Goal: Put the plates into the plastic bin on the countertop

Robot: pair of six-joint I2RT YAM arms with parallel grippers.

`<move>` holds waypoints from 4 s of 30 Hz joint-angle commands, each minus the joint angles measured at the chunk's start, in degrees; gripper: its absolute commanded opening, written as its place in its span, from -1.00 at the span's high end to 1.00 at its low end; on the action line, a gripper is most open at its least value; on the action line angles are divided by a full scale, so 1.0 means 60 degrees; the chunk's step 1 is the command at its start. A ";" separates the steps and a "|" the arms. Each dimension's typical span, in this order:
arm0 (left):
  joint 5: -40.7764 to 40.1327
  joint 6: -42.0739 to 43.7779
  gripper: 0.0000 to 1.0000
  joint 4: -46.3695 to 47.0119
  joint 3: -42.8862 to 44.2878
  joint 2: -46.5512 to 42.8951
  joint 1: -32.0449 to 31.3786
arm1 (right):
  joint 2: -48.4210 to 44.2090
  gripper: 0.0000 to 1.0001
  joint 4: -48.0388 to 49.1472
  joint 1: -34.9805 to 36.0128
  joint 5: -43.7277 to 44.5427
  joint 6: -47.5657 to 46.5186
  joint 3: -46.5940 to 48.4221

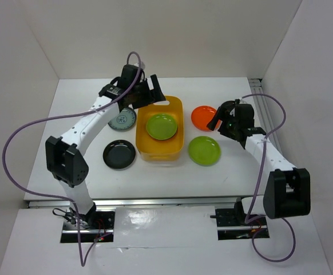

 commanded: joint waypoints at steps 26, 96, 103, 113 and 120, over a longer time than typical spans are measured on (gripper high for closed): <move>0.1688 0.0785 -1.00 -0.0554 -0.1148 -0.3178 0.2744 | 0.5295 -0.74 0.3759 -0.0833 0.0297 0.0637 0.1069; 0.2025 0.0756 -0.97 0.0955 -0.2100 0.2637 0.5908 | 0.5603 0.99 -0.2116 0.4146 0.1733 -0.2703 0.7984; 0.2201 0.0844 -0.97 0.1043 -0.2012 0.2726 0.5732 | 0.6218 0.91 -0.2204 0.4235 0.1967 -0.2703 0.7897; 0.2201 0.0932 -0.97 0.1043 -0.1895 0.2901 0.5352 | 0.6747 0.04 -0.2204 0.4323 0.1866 -0.2703 0.8570; 0.1996 0.0932 -0.91 0.1145 -0.1982 0.2901 0.5352 | 0.6322 -1.00 -0.2014 0.4644 0.1558 -0.2703 0.8789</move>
